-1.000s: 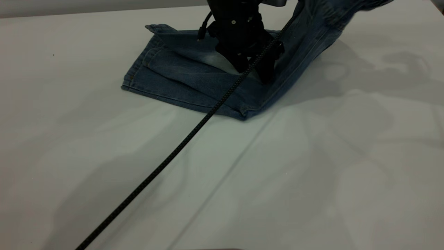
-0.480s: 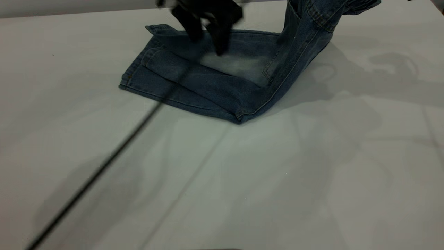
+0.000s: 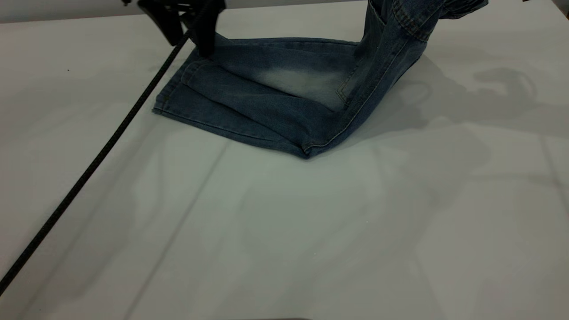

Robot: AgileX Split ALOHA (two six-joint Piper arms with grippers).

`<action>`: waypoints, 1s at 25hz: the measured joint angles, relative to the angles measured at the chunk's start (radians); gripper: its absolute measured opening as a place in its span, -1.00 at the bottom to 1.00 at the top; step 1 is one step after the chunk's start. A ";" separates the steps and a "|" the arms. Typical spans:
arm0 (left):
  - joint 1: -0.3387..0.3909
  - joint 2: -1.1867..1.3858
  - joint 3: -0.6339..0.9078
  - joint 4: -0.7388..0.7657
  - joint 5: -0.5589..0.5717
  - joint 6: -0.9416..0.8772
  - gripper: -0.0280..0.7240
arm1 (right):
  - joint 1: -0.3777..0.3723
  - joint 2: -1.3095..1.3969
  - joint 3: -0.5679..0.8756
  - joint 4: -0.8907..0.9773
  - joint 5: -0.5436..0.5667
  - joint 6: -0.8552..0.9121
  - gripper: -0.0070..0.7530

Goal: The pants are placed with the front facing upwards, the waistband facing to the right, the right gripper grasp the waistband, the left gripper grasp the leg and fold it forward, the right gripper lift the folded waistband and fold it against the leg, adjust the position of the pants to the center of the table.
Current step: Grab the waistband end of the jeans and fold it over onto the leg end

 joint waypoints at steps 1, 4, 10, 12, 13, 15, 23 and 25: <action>0.005 0.007 0.000 -0.006 -0.003 0.019 0.40 | 0.000 0.000 0.000 0.000 0.000 0.000 -0.76; 0.006 0.051 0.000 -0.017 -0.025 0.068 0.40 | 0.000 0.000 0.000 0.000 0.006 0.000 -0.76; 0.006 0.112 -0.001 -0.017 -0.061 0.085 0.40 | 0.002 -0.001 0.000 0.000 0.049 0.000 -0.76; 0.006 0.115 -0.001 -0.023 -0.064 0.088 0.40 | 0.011 -0.004 -0.001 0.009 0.049 0.001 -0.76; 0.006 0.115 -0.002 -0.026 -0.065 0.088 0.40 | 0.020 -0.006 -0.012 0.009 0.049 0.008 -0.76; 0.006 0.115 -0.002 -0.035 -0.065 0.089 0.40 | 0.052 -0.008 -0.046 0.008 0.050 0.026 -0.76; 0.006 0.115 -0.002 -0.041 -0.066 0.089 0.40 | 0.242 0.013 -0.237 0.006 -0.061 0.137 -0.76; 0.006 0.115 -0.003 -0.042 -0.066 0.084 0.40 | 0.279 0.035 -0.262 0.012 -0.116 0.142 -0.76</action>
